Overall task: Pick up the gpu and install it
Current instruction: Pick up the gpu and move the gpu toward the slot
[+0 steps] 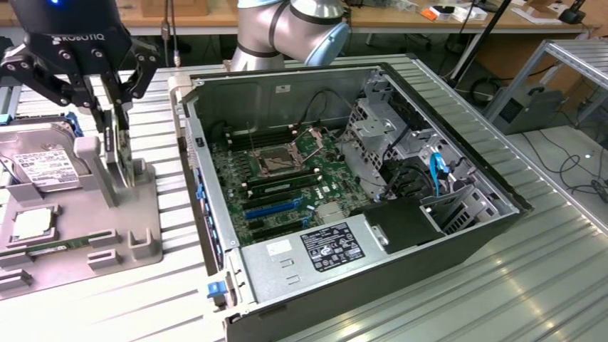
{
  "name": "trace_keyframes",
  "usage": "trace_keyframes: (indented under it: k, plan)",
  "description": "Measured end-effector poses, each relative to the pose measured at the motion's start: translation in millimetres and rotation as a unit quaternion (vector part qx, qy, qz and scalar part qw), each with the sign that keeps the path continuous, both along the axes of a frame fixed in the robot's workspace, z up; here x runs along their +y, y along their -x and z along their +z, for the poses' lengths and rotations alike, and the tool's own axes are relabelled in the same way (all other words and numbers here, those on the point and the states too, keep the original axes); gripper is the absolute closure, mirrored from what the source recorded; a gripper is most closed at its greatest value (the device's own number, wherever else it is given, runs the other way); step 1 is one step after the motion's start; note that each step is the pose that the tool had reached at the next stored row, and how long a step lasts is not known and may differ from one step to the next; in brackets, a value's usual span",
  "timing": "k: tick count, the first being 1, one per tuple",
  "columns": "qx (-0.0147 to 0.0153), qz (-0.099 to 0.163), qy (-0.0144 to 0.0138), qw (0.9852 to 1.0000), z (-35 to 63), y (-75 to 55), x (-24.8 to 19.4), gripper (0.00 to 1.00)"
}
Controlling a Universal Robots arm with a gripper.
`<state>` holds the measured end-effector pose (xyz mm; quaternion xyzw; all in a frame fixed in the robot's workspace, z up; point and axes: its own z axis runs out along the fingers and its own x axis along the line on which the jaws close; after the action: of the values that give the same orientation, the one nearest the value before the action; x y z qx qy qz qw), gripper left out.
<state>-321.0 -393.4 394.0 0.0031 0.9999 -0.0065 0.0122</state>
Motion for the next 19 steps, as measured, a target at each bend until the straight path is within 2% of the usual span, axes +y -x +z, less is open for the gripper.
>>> trace_keyframes:
  k: [13, 19]
  plan:
    - [0.0000, 0.000, 0.0000, 1.0000, 24.1, -0.1, 0.0, 0.73]
    - [0.0000, 0.000, 0.0000, 1.0000, 24.4, -0.2, 0.0, 0.73]
